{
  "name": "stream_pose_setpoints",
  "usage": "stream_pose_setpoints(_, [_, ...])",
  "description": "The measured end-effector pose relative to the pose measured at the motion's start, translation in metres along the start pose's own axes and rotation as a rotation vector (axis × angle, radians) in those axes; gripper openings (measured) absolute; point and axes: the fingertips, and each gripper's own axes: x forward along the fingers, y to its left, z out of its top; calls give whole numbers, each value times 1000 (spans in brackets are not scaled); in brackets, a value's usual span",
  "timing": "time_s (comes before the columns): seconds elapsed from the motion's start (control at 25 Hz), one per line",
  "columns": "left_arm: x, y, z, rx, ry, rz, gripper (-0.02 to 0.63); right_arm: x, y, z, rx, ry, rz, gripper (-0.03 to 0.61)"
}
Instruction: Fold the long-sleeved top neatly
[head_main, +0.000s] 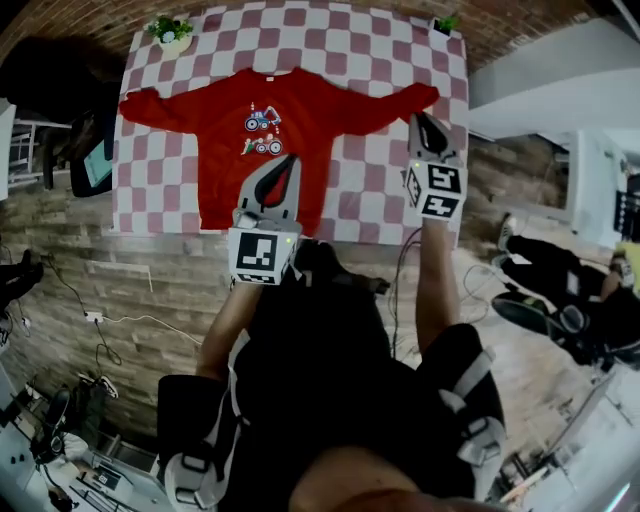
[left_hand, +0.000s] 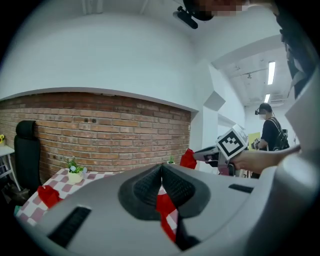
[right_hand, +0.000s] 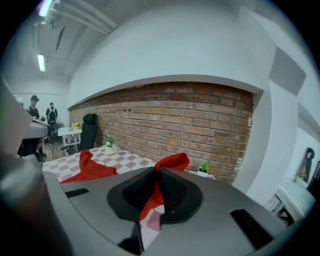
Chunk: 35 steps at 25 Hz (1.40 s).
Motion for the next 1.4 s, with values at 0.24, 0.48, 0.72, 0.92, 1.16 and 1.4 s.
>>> stream_pose_setpoints(0.24, [-37, 45, -2, -21, -15, 58, 8, -1, 83, 33, -121, -34, 105, 31])
stream_pose_setpoints(0.48, [-80, 92, -19, -4, -11, 92, 8, 3, 174, 47, -193, -47, 214, 31])
stream_pose_setpoints(0.72, [-125, 141, -27, -50, -23, 146, 8, 5, 260, 49, -335, -50, 293, 31])
stream_pose_setpoints(0.92, [-156, 176, -37, -63, -13, 159, 8, 11, 328, 18, -397, -4, 359, 29])
stream_pose_setpoints(1.16, [-181, 215, -50, -56, 4, 164, 8, 24, 397, -35, -480, 71, 400, 29])
stream_pose_setpoints(1.4, [-193, 238, -68, -77, 15, 147, 8, 34, 452, -97, -579, 149, 446, 31])
